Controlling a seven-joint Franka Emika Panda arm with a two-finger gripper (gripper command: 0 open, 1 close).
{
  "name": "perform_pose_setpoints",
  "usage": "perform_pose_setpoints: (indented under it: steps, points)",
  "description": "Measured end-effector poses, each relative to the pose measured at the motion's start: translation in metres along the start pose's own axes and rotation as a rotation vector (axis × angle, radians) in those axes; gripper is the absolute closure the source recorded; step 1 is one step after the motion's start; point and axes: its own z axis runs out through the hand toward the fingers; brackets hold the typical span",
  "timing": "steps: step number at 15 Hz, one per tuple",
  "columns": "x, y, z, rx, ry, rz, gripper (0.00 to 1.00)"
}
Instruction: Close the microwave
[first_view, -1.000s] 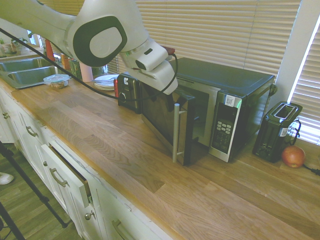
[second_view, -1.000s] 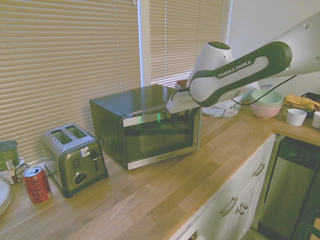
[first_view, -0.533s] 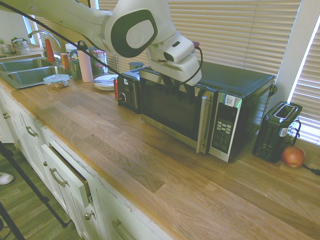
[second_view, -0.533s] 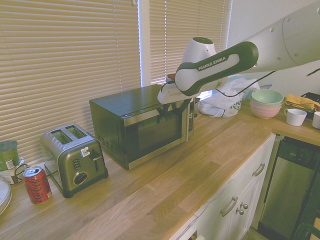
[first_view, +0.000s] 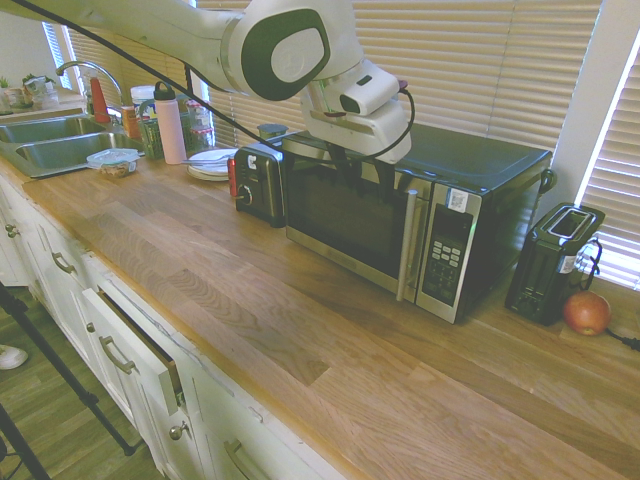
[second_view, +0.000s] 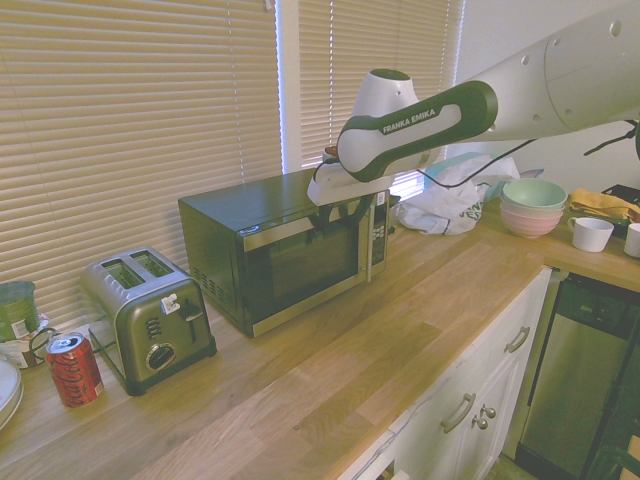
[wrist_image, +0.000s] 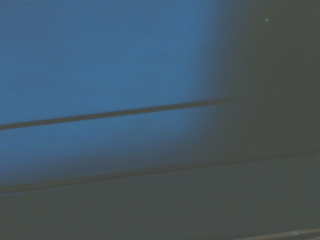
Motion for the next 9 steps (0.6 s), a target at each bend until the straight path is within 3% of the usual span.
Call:
perform_pose_setpoints:
  steps: [5,9]
  points:
    - [-0.076,0.013,-0.02,0.013,-0.062,-0.061,0.0]
    - [-0.142,0.06,-0.052,-0.036,-0.14,-0.102,0.0]
